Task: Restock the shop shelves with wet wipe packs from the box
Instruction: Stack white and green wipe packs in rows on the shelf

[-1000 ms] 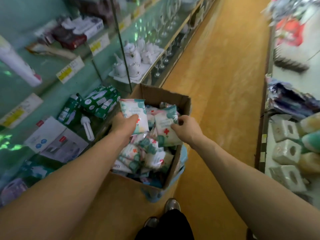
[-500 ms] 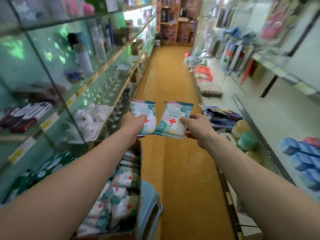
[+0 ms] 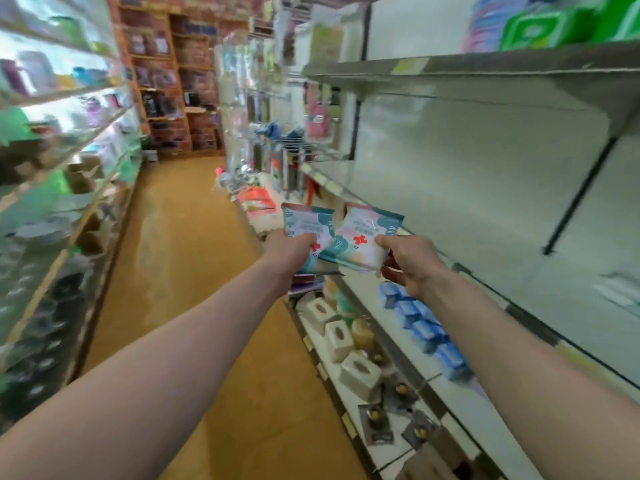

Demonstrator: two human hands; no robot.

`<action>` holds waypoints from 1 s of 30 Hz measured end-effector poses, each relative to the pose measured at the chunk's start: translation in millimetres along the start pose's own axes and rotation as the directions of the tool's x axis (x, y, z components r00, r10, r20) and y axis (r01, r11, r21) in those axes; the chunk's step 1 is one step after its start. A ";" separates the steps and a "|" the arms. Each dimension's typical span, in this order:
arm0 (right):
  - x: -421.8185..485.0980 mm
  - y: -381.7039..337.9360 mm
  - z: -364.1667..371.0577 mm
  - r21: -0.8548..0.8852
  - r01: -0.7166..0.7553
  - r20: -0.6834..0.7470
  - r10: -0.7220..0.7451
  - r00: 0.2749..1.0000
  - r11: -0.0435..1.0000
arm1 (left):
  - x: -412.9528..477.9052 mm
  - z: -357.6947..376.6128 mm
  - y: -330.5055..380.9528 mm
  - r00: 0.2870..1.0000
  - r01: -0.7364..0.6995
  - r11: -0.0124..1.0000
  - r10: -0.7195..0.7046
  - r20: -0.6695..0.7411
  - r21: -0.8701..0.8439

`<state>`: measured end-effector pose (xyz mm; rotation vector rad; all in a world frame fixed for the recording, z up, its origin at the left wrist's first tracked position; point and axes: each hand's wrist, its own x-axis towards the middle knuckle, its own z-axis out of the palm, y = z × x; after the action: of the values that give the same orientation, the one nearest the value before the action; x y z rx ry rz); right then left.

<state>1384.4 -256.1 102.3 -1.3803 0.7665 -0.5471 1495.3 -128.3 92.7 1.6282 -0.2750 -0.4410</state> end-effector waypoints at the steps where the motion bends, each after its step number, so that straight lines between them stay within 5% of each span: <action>1: 4.7 -4.1 -19.9 0.018 0.004 -0.040 -0.003 0.999 1.000 | 2.5 22.3 4.3 0.999 -0.012 1.000 0.012 0.037 0.000; 14: 14.7 -22.2 -228.3 0.172 0.091 -0.457 -0.002 0.889 0.981 | -6.6 249.4 39.5 0.916 0.001 1.000 -0.003 0.401 0.005; 30: 37.3 -13.9 -331.4 0.337 0.151 -0.741 0.163 0.651 0.929 | 8.5 416.2 53.1 0.626 0.034 0.994 -0.104 0.773 0.106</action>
<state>1160.1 -503.3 104.2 -0.7414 1.2653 -1.2515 1324.5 -510.8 118.3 1.4364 -0.9000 -1.2206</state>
